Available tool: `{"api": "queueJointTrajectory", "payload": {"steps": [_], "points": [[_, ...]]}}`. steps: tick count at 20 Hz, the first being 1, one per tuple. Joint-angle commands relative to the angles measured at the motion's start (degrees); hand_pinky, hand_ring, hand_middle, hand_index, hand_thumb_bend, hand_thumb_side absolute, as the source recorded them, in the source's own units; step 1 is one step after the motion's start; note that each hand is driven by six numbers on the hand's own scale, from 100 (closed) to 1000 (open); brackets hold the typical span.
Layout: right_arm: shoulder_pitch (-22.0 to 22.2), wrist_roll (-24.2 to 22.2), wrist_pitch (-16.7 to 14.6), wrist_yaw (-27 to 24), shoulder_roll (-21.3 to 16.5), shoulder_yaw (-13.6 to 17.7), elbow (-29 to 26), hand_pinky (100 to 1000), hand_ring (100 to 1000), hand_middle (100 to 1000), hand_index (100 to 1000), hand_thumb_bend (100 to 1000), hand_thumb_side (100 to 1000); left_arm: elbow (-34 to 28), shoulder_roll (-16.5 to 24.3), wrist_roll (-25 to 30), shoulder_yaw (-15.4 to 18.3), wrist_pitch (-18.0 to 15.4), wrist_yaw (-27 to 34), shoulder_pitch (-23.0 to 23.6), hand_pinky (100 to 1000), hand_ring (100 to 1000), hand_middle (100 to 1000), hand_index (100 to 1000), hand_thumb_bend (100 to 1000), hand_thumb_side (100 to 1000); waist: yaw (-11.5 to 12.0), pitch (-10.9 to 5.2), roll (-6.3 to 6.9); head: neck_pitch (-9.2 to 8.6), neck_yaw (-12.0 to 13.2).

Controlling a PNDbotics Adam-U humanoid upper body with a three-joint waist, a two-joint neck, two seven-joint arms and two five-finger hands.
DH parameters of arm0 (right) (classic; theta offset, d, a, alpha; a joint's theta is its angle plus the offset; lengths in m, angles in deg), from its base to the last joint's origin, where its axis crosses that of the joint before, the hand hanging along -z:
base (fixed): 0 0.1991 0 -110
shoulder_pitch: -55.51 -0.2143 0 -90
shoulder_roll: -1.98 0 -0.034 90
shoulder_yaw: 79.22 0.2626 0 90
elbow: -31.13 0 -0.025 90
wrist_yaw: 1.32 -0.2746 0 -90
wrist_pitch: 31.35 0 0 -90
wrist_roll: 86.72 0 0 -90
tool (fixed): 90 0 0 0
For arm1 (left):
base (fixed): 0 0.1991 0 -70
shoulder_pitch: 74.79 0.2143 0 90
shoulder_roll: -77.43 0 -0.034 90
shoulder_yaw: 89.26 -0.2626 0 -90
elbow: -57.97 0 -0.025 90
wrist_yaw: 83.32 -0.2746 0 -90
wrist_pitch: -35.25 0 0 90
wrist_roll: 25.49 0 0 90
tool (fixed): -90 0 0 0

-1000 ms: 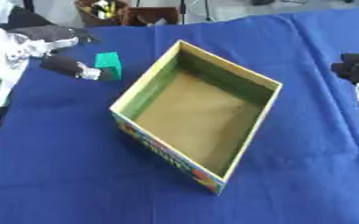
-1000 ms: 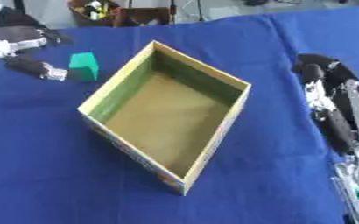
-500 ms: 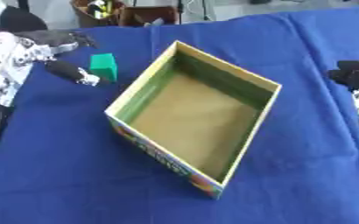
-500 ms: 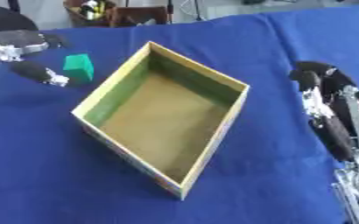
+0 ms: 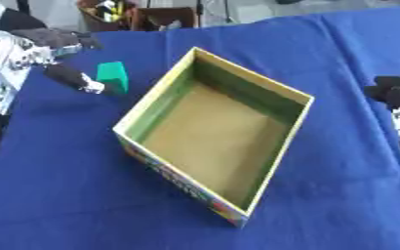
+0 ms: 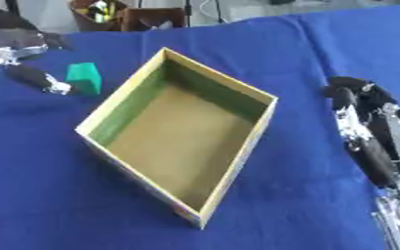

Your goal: Pick up objects on the table and place them in the box.

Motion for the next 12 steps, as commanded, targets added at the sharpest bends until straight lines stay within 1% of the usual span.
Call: {"api": "queueJointTrajectory", "payload": {"steps": [1, 6, 12], "points": [[-0.72, -0.32, -0.17, -0.42, -0.29, -0.10, -1.12, 837, 773, 606, 768, 100, 707, 0.37, 2.10, 0.67, 1.18, -0.04, -0.53, -1.78, 876, 928, 1000, 1000, 622, 792, -0.38, -0.79, -0.06, -1.01, 0.44], [-1.16, -0.18, -0.14, -0.54, -0.20, -0.10, -1.12, 837, 771, 603, 765, 100, 698, 1.54, 2.33, 1.52, 1.73, 0.15, -1.13, -2.27, 869, 930, 1000, 1000, 602, 774, -1.16, -0.02, 0.17, -1.63, 1.12], [-1.69, -0.41, -0.11, -0.53, 0.23, -0.27, -1.12, 838, 771, 602, 764, 100, 687, 2.19, 2.65, 0.39, 2.67, 0.87, -2.13, -2.76, 859, 929, 996, 1000, 562, 758, -1.99, 1.24, 0.23, -2.89, 2.08]]}}
